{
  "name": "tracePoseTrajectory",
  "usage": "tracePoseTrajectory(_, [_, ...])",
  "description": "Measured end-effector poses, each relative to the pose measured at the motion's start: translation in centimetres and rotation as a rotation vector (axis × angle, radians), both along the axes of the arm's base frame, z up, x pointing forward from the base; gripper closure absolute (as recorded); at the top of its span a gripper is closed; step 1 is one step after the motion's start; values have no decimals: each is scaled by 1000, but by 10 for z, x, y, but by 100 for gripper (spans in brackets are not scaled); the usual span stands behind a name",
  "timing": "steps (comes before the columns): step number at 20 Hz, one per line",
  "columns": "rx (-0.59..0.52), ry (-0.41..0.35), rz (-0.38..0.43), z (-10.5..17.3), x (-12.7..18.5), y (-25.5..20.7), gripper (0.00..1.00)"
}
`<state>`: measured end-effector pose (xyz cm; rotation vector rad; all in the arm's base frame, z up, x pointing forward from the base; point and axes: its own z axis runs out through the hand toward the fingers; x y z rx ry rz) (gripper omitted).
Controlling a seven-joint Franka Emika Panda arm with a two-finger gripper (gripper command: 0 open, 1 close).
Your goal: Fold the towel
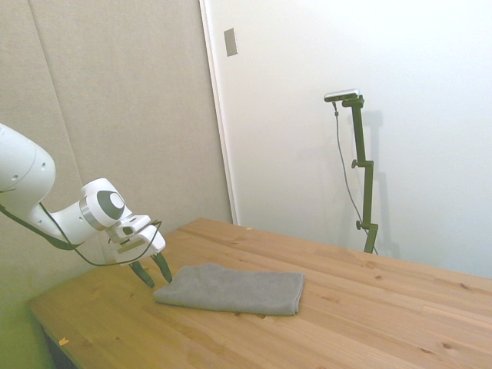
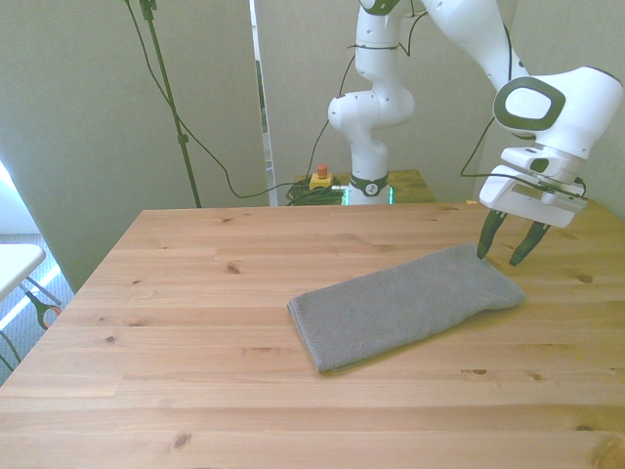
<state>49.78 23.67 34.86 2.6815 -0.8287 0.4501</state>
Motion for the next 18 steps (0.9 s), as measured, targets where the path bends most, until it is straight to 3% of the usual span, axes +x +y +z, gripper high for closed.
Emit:
tracePoseTrajectory(4, [-56,-17,27,-2,0,0,0])
tracePoseTrajectory(10, [-229,-51,-6,-12,3,-18,0])
tracePoseTrajectory(17, [-246,-53,-23,-15,4,-20,0])
tracePoseTrajectory(18, [-247,-53,-24,-15,4,-20,100])
